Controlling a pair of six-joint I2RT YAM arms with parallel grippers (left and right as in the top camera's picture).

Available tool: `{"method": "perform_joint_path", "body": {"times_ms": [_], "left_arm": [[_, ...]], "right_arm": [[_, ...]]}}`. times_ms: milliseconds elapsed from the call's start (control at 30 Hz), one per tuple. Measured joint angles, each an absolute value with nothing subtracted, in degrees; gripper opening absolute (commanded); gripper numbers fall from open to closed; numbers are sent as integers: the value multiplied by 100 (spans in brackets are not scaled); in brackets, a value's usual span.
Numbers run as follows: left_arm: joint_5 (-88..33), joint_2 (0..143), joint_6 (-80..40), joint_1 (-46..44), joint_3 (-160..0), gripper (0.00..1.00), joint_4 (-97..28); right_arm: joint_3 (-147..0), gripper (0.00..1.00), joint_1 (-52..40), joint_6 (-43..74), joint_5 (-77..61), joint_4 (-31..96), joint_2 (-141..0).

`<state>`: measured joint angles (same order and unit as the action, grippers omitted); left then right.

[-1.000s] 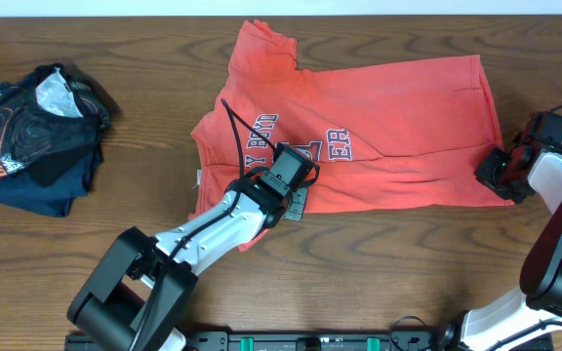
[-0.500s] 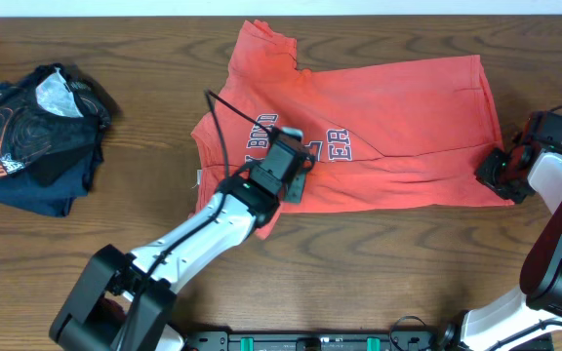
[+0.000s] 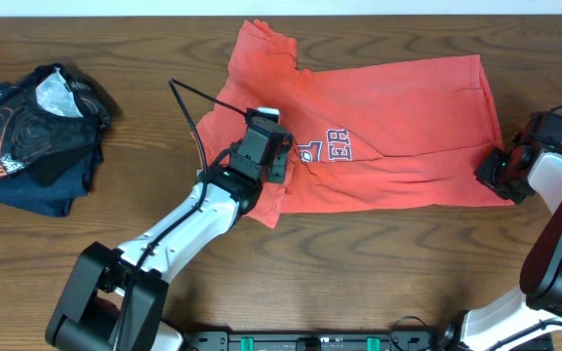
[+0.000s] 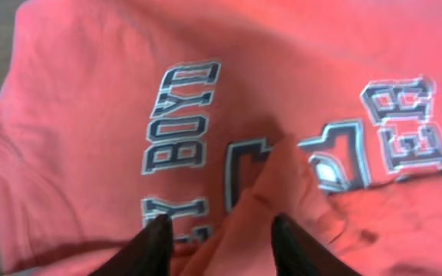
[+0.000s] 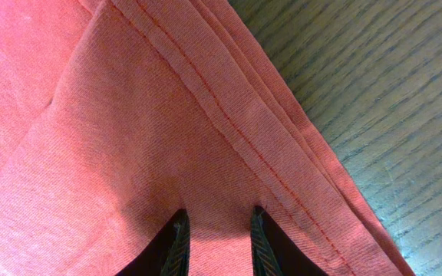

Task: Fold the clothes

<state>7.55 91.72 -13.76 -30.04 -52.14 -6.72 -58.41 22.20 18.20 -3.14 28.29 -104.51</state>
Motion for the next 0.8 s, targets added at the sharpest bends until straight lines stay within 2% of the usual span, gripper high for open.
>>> {"method": "perform_joint_path", "body": {"times_ms": [67, 367, 800], "left_arm": [[766, 9168, -1321, -2965, -5275, 55, -1107], [766, 8969, -1750, -2318, -5330, 56, -2945], [285, 8973, -2381, -2067, -5247, 54, -2985]], "right_arm": [[-5841, 26, 2220, 1820, -311, 2829, -10451], [-5841, 26, 2220, 1820, -283, 2829, -10451], [-5841, 27, 2220, 1820, -285, 2832, -10451]]}}
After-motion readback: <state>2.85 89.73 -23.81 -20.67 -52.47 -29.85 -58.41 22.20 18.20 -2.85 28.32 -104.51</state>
